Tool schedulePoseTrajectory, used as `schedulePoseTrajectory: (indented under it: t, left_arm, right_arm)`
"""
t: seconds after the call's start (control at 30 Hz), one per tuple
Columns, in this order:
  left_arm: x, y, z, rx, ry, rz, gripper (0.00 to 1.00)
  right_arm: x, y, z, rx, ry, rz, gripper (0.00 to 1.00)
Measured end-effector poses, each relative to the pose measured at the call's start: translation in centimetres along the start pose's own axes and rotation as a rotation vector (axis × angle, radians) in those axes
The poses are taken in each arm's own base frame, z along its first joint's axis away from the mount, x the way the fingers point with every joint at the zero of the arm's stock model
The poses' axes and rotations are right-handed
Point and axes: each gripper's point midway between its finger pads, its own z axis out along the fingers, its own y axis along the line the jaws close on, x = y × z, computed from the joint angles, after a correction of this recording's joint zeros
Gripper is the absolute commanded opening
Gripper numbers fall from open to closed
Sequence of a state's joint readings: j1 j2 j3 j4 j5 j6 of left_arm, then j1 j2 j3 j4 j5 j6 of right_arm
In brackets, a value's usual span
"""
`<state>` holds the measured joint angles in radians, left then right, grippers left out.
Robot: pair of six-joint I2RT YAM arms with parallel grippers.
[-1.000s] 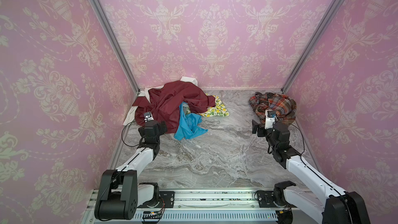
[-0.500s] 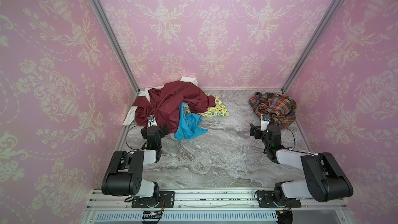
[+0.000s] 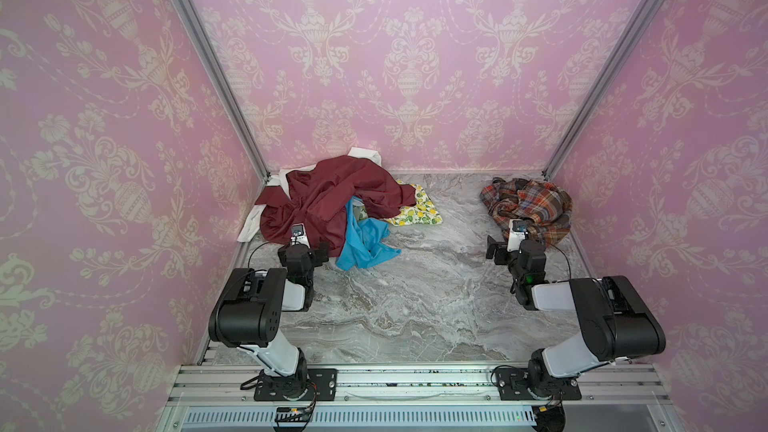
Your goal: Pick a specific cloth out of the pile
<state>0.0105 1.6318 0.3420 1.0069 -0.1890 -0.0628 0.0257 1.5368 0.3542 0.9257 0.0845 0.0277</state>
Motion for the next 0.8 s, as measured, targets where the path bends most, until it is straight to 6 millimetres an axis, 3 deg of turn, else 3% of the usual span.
schedulePoseTrajectory:
  t: [0.8]
  left_arm:
    - [-0.57, -0.04, -0.01, 0.002, -0.023, -0.003, 0.99]
  right_arm:
    - [-0.07, 0.91, -0.02, -0.077, -0.001, 0.005, 1.00]
